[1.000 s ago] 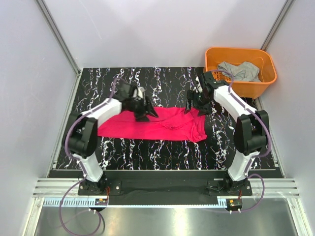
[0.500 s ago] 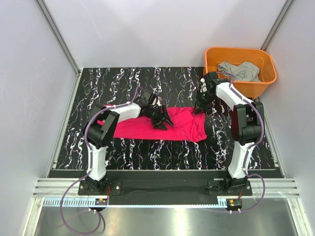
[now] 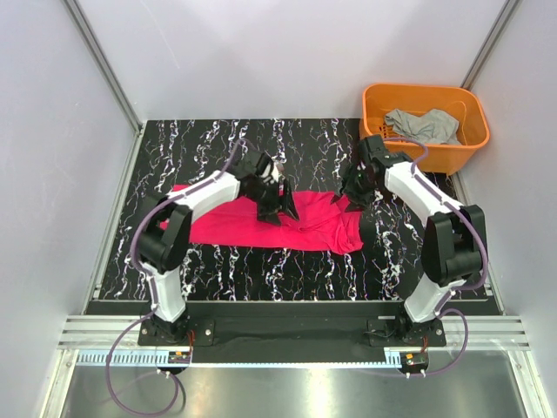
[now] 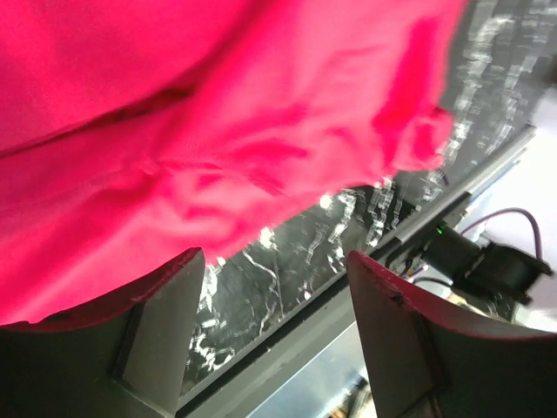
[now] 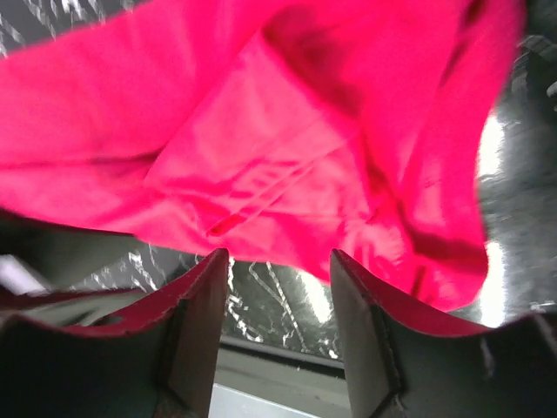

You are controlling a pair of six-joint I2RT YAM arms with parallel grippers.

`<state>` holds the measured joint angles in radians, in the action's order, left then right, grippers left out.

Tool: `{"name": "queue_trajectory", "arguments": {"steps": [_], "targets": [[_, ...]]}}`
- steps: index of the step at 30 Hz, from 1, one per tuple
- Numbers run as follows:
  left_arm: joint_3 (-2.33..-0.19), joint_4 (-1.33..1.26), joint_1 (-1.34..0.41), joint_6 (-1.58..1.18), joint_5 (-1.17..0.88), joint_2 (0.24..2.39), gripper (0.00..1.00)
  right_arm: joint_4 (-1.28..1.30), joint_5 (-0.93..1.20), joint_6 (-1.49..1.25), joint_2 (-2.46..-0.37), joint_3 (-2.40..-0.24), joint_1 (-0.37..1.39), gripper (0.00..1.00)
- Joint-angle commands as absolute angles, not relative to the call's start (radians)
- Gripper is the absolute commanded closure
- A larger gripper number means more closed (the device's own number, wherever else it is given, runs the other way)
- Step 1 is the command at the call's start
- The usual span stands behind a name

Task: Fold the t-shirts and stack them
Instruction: Fold the tshirt

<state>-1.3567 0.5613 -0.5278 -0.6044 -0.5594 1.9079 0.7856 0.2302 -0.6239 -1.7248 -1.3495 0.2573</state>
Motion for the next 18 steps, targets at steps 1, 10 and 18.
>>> {"name": "queue_trajectory", "arguments": {"steps": [1,10,18], "targets": [[-1.407,0.609,-0.500,-0.511,-0.534,1.799,0.29,0.697,0.270,-0.675,-1.690,-1.283,0.278,0.44],[-1.358,0.575,-0.485,-0.551,-0.571,1.879,0.44,0.732,0.244,-0.384,-1.634,-1.121,0.276,0.59],[-1.322,0.574,-0.448,-0.545,-0.574,1.904,0.44,0.721,0.221,-0.344,-1.661,-1.086,0.276,0.48]]}}
